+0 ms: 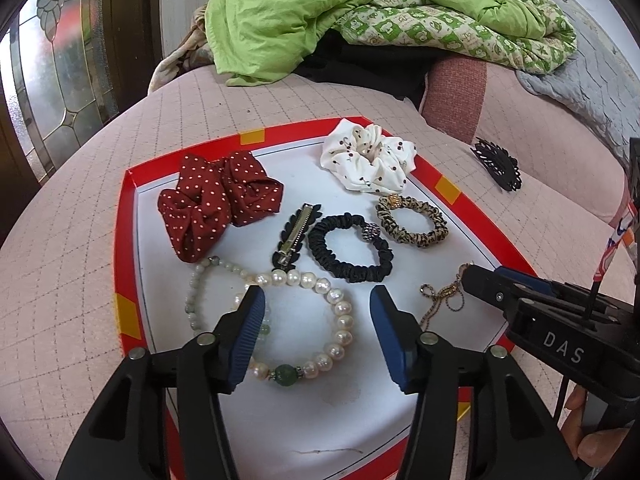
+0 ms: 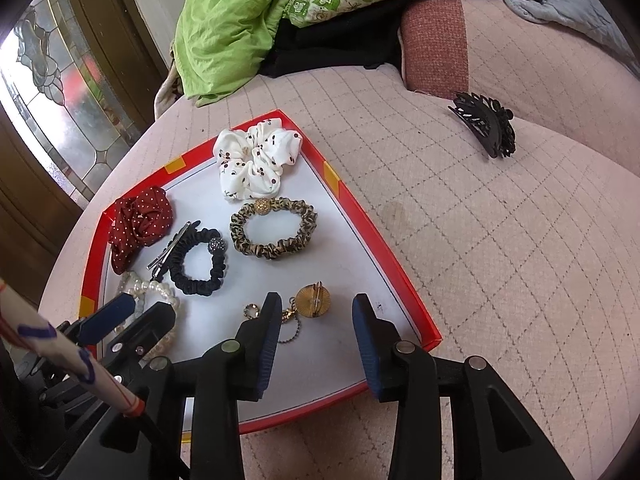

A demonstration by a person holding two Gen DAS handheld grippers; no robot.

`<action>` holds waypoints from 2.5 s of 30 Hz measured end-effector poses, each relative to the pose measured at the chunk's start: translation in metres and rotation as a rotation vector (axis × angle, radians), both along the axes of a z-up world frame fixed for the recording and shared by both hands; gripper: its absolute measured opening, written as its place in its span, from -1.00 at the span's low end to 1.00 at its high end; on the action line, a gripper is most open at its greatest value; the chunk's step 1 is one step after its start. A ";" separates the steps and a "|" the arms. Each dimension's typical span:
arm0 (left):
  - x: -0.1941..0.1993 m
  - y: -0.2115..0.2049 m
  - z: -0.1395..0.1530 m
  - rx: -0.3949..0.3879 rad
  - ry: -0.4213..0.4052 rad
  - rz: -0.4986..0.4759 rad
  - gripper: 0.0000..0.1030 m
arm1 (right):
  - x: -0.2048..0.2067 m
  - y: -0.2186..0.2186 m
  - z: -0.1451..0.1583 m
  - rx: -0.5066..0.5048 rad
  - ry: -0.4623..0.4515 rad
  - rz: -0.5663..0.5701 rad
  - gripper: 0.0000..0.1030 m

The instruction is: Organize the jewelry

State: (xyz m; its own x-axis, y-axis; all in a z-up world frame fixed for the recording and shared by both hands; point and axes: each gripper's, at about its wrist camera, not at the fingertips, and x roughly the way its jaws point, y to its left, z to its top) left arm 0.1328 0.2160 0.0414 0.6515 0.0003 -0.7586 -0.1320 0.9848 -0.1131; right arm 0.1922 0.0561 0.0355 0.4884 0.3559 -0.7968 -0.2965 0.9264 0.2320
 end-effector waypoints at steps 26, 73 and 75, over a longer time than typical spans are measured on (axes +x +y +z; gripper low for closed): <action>-0.009 0.020 0.009 0.090 0.004 0.121 0.69 | -0.011 -0.004 0.016 -0.001 -0.015 -0.033 0.55; -0.121 0.025 0.063 0.068 -0.149 0.199 0.71 | -0.118 -0.012 0.068 -0.041 -0.092 -0.027 0.73; -0.137 0.018 0.070 0.072 -0.167 0.185 0.71 | -0.136 -0.017 0.075 -0.055 -0.120 -0.021 0.73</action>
State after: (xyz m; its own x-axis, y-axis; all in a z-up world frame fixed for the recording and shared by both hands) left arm -0.0042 0.2341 0.1109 0.7517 0.1811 -0.6341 -0.2961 0.9519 -0.0791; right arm 0.0564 0.0395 0.1103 0.5883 0.3022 -0.7500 -0.2999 0.9429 0.1447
